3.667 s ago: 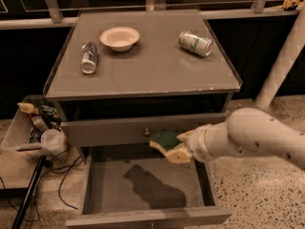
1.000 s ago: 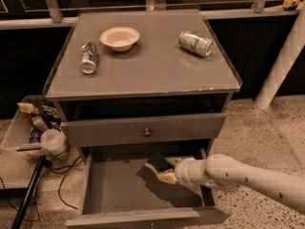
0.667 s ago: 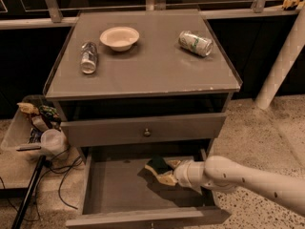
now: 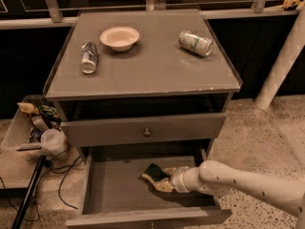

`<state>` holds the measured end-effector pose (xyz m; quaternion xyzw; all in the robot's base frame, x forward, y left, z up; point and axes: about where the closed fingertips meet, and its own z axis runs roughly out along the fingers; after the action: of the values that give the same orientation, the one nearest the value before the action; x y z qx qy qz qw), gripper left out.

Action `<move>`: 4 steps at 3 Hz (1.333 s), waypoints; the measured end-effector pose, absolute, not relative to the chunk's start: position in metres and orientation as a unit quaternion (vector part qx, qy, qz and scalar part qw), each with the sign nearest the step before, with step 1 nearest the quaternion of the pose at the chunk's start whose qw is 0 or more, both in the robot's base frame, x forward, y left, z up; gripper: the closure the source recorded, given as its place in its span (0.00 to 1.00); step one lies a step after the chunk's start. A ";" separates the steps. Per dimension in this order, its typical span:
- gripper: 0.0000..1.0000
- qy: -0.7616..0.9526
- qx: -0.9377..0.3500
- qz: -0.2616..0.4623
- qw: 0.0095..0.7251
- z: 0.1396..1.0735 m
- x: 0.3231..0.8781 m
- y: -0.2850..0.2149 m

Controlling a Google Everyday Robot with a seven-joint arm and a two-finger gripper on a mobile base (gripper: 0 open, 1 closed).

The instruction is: Place sponge into middle drawer

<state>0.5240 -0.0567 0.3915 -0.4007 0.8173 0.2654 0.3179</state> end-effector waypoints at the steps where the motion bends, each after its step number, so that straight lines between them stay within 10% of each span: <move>1: 1.00 0.817 -0.400 0.273 0.312 0.378 0.521 -0.052; 4: 0.36 0.817 -0.400 0.273 0.312 0.377 0.521 -0.052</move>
Offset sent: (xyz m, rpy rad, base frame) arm -0.0029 0.0041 -0.0123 0.0069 0.0145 0.0070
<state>0.5206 -0.0518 0.3774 -0.4004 0.8172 0.2733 0.3116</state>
